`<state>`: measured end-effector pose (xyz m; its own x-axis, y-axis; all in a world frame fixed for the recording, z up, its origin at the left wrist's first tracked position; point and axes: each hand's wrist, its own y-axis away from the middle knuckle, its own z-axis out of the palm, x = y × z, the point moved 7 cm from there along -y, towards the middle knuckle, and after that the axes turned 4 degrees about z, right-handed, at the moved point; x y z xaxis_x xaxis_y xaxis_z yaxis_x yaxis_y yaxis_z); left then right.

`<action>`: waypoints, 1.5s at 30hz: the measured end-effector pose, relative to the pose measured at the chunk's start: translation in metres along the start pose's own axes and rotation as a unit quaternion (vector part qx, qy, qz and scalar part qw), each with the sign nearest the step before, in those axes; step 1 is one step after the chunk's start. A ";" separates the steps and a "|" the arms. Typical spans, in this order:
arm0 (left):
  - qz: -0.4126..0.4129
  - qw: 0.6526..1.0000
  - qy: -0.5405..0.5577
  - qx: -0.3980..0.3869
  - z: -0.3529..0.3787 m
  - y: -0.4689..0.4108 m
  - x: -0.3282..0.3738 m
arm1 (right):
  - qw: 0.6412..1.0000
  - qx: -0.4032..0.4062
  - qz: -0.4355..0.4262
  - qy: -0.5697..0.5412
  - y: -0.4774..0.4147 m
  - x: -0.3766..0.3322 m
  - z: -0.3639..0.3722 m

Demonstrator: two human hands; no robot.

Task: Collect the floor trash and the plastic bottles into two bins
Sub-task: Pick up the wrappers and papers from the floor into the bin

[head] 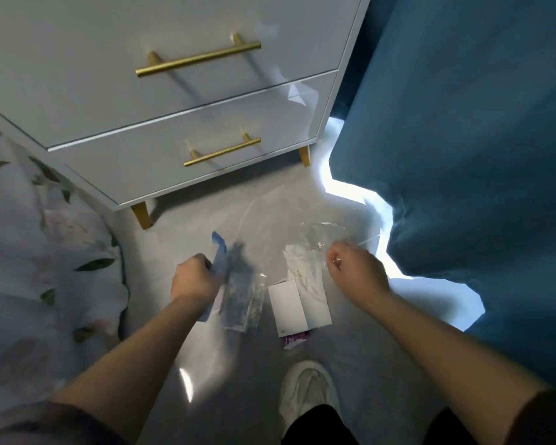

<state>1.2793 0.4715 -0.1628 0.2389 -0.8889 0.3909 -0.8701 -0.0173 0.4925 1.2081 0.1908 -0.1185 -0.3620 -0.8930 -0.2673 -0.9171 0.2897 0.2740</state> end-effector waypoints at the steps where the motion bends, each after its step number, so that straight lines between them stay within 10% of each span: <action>1: 0.015 1.000 0.007 0.005 -0.014 0.007 0.010 | 1.000 0.005 0.000 -0.015 0.006 -0.001 -0.014; 10: 0.195 0.977 0.090 -0.006 -0.098 0.117 0.124 | 0.984 0.110 -0.013 -0.143 0.098 -0.003 -0.148; 25: 0.365 0.901 0.171 -0.158 -0.034 0.299 0.295 | 0.981 0.170 -0.006 -0.093 0.276 0.101 -0.267; 34: 0.369 0.887 0.152 -0.232 0.032 0.362 0.314 | 0.988 0.108 0.041 -0.102 0.332 0.178 -0.224; 45: 0.374 0.841 -0.164 -0.355 0.218 0.428 0.289 | 0.967 -0.077 0.241 -0.008 0.408 0.289 -0.075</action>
<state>0.8822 0.1080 -0.0084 -0.4932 -0.6100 0.6202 -0.2192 0.7771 0.5900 0.7420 0.0247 -0.0153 -0.7453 -0.6608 -0.0889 -0.6057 0.6153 0.5045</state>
